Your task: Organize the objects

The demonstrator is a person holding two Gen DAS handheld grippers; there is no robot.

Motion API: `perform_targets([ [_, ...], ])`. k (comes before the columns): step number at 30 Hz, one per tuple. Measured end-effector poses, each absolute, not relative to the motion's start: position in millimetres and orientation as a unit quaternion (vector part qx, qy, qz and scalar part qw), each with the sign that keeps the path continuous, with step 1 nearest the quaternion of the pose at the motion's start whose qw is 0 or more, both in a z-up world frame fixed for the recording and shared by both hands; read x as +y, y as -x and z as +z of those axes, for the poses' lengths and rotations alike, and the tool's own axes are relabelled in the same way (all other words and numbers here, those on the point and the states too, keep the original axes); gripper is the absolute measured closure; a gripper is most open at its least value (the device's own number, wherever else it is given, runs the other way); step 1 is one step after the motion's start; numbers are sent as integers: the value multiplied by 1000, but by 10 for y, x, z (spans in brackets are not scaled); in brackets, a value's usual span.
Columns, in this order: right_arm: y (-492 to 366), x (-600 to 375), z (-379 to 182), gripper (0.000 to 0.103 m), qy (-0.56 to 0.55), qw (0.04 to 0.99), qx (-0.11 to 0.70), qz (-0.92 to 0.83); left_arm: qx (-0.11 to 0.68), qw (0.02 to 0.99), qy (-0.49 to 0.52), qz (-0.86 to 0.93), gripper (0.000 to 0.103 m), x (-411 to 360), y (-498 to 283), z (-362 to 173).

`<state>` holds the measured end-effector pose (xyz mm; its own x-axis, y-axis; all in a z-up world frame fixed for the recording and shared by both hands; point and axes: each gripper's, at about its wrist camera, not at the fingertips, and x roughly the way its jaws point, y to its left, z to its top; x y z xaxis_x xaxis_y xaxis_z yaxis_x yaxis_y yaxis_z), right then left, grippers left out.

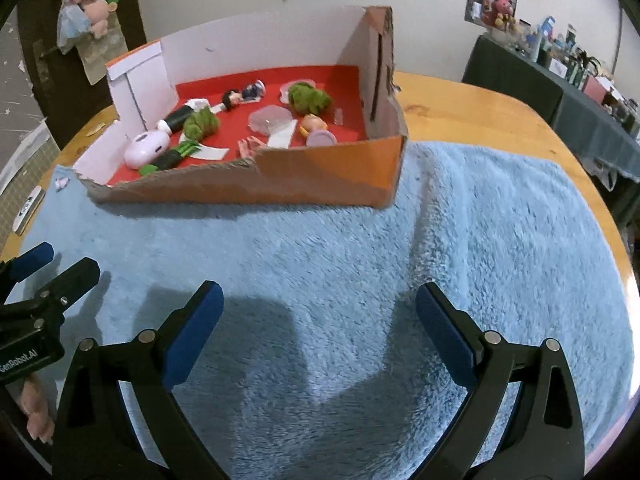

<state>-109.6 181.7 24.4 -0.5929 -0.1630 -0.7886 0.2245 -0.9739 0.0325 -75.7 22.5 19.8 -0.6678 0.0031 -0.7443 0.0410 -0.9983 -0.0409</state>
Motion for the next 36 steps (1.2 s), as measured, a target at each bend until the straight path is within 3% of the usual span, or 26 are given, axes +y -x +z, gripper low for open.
perform_targets([
  [8, 1087, 1773, 162, 0, -455, 94, 64, -883, 26, 26, -439, -898, 5, 238, 853, 75],
  [13, 1062, 1796, 159, 0, -455, 95, 59, -883, 17, 27, -445, -895, 0, 275, 864, 55],
  [36, 1066, 1857, 154, 0, -456, 90, 54, -884, 18, 29, -446, -895, 0, 292, 866, 53],
])
